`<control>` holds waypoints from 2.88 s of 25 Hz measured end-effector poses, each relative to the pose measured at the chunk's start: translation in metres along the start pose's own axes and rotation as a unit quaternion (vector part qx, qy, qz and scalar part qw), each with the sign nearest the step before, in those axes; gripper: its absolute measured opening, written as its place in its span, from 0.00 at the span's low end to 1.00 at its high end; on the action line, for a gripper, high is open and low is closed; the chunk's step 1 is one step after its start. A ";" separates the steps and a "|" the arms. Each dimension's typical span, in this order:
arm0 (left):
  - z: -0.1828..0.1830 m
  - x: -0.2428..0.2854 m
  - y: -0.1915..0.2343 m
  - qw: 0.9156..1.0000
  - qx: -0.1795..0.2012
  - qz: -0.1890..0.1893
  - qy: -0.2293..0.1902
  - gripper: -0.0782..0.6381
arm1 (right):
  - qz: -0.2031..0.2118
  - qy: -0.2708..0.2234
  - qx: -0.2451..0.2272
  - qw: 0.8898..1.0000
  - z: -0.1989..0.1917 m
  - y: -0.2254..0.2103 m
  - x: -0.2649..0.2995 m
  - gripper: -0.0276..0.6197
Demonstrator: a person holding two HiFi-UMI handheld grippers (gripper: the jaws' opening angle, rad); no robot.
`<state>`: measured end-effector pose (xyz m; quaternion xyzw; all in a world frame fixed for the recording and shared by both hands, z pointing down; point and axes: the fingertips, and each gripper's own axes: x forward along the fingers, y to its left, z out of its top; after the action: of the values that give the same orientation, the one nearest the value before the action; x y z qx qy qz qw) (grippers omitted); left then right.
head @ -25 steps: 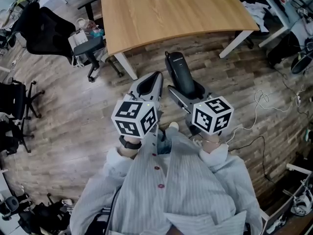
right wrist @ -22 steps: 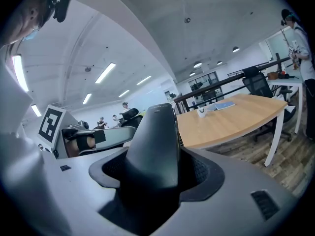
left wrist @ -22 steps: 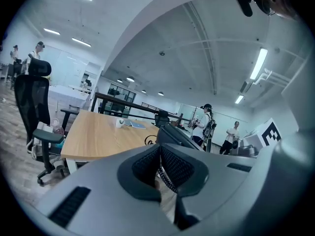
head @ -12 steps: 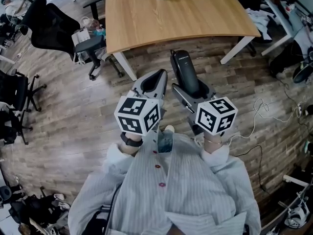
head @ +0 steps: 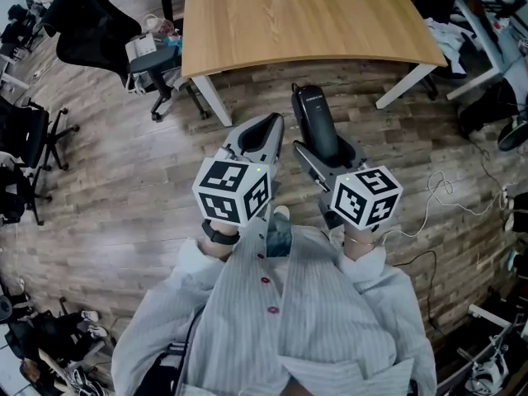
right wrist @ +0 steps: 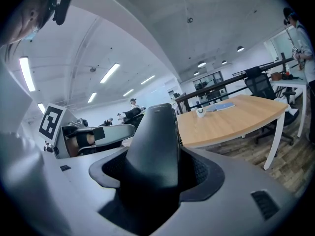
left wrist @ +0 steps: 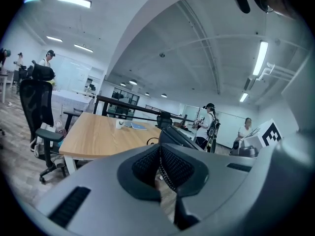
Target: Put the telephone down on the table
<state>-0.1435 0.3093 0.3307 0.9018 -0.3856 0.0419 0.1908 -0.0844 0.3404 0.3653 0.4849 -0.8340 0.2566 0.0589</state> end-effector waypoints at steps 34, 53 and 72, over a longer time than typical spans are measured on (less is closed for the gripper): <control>0.096 0.219 0.153 0.995 0.017 -0.086 0.037 0.13 | -0.092 -0.017 0.047 0.995 0.120 -0.140 0.192 0.56; 0.105 0.306 0.178 0.994 0.017 -0.092 0.056 0.13 | -0.112 -0.025 0.085 0.990 0.148 -0.225 0.227 0.56; 0.158 0.501 0.148 0.999 -0.001 -0.013 0.036 0.13 | -0.032 0.011 0.060 0.998 0.262 -0.414 0.257 0.56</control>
<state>0.0903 -0.1832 0.3425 0.9043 -0.3669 0.0715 0.2062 0.1676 -0.1516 0.3823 0.5111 -0.8005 0.3096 0.0470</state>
